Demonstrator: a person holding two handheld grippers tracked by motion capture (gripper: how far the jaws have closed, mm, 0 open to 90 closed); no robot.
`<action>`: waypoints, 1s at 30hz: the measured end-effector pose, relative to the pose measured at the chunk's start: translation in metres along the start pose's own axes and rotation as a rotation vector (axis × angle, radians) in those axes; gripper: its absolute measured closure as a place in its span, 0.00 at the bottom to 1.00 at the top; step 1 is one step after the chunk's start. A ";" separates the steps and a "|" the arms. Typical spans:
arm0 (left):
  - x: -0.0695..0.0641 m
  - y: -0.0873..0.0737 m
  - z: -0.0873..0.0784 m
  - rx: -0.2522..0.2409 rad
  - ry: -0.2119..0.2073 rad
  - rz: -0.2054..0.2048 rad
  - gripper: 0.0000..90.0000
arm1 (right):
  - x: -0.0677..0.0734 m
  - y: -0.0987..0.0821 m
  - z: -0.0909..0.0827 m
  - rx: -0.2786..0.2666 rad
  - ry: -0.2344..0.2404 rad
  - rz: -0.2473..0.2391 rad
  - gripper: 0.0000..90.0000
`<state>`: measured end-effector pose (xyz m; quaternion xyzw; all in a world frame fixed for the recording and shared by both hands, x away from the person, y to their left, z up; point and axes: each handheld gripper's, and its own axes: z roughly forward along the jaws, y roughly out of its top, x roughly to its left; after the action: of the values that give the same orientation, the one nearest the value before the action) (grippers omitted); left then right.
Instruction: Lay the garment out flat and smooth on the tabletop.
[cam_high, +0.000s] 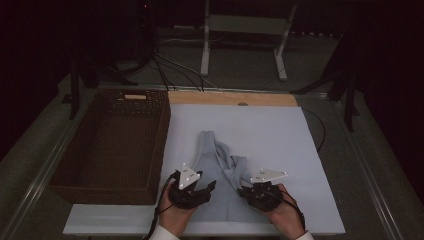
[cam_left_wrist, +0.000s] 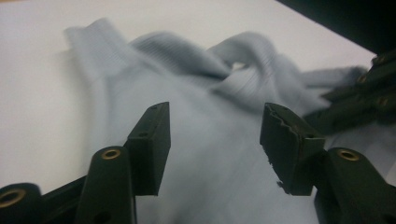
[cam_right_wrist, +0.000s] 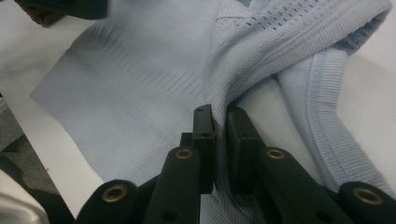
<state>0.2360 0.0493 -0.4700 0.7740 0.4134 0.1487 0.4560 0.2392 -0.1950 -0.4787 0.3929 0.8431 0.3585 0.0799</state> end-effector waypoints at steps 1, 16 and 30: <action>-0.003 0.003 0.004 -0.001 -0.002 0.007 0.48 | 0.000 0.000 0.000 -0.003 0.001 0.003 0.93; -0.010 0.030 0.043 0.010 -0.066 -0.012 0.50 | 0.001 -0.002 -0.001 -0.010 0.012 -0.015 0.92; -0.020 0.040 0.072 0.086 -0.122 0.015 0.64 | 0.002 -0.002 -0.001 -0.010 0.010 -0.022 0.92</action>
<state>0.2875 -0.0178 -0.4728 0.8035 0.3851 0.0867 0.4456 0.2357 -0.1951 -0.4788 0.3814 0.8460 0.3635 0.0816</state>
